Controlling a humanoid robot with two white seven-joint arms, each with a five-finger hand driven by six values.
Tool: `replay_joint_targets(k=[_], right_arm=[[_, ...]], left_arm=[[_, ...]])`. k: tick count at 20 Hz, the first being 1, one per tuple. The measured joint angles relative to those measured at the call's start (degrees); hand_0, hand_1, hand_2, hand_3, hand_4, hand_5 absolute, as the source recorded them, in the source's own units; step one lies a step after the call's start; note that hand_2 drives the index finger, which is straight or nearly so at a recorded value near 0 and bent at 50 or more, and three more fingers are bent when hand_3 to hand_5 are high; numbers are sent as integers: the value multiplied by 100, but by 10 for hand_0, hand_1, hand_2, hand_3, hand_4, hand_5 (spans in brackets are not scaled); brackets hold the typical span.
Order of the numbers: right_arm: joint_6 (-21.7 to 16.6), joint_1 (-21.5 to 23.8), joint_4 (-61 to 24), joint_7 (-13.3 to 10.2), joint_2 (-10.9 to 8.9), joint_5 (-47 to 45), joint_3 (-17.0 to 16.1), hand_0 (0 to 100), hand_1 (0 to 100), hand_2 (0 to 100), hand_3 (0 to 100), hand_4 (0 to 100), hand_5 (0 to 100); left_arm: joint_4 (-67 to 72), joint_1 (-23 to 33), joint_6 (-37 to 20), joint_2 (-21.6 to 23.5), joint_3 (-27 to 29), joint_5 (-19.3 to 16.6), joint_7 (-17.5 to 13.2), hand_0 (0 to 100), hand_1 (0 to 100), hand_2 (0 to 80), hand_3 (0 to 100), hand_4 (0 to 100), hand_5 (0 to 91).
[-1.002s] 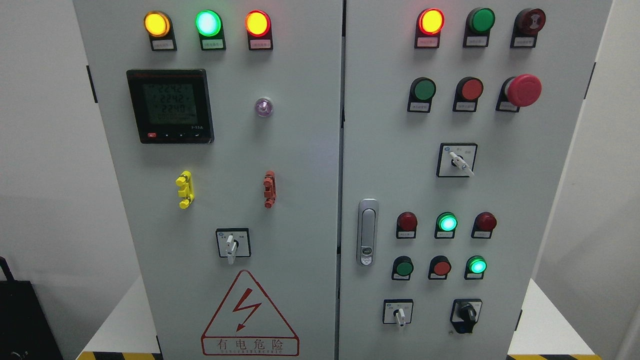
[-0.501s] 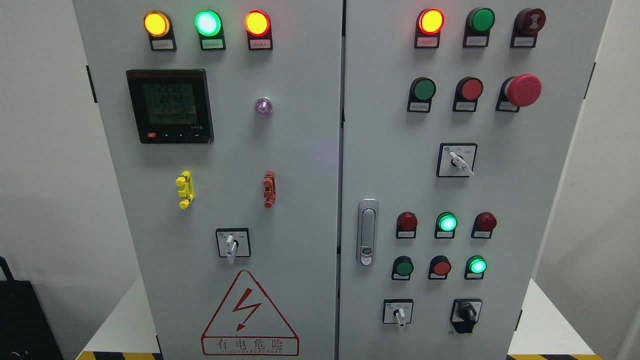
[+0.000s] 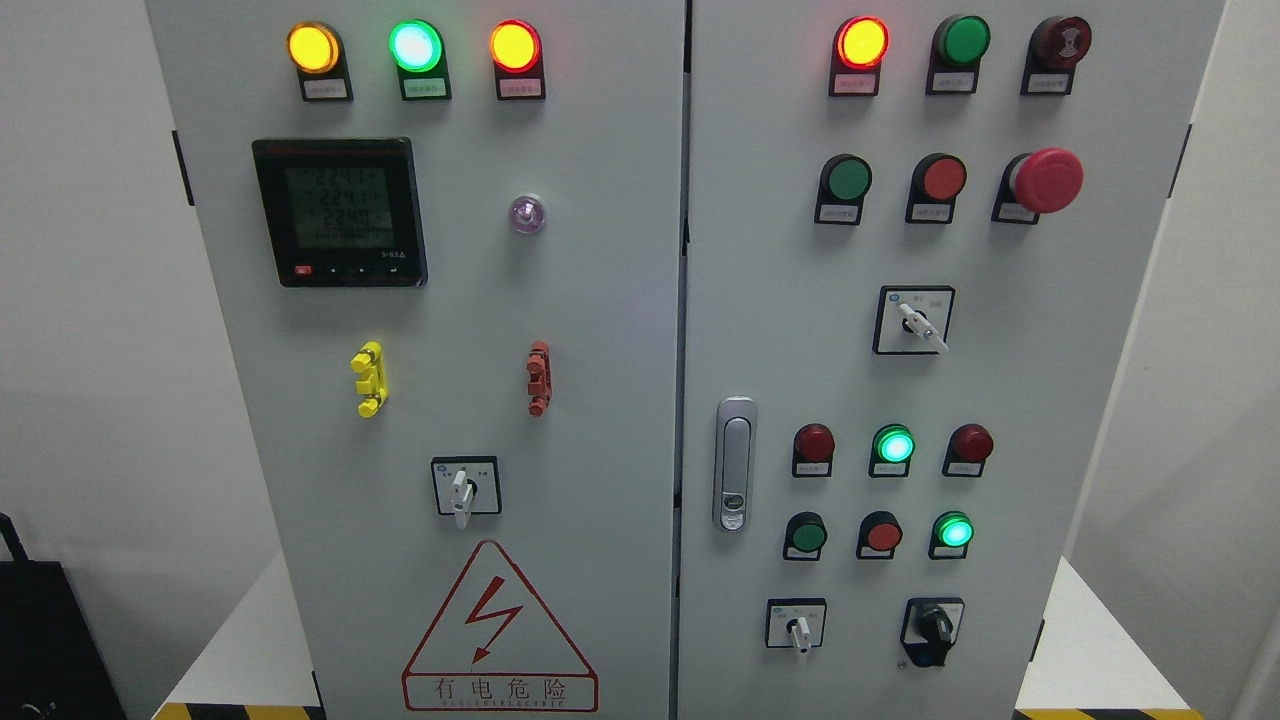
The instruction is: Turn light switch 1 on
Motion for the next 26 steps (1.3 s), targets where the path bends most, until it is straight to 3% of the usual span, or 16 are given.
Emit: replay_joint_targets(k=[9, 17, 26], right_arm=[[0, 0, -1, 4, 0, 0, 0, 0, 0, 0, 0, 0, 0], [0, 0, -1, 4, 0, 0, 0, 0, 0, 0, 0, 0, 0], [0, 0, -1, 6, 0, 0, 1, 0, 0, 0, 0, 0, 0]], left_arm=[[-86, -350, 111, -130, -50, -38, 41, 13, 642, 553, 966, 984, 870], [-115, -808, 692, -224, -56, 29, 169, 0, 649, 567, 979, 993, 869], [-122, -1073, 896, -301, -31, 84, 383, 0, 667, 570, 1000, 1000, 867]])
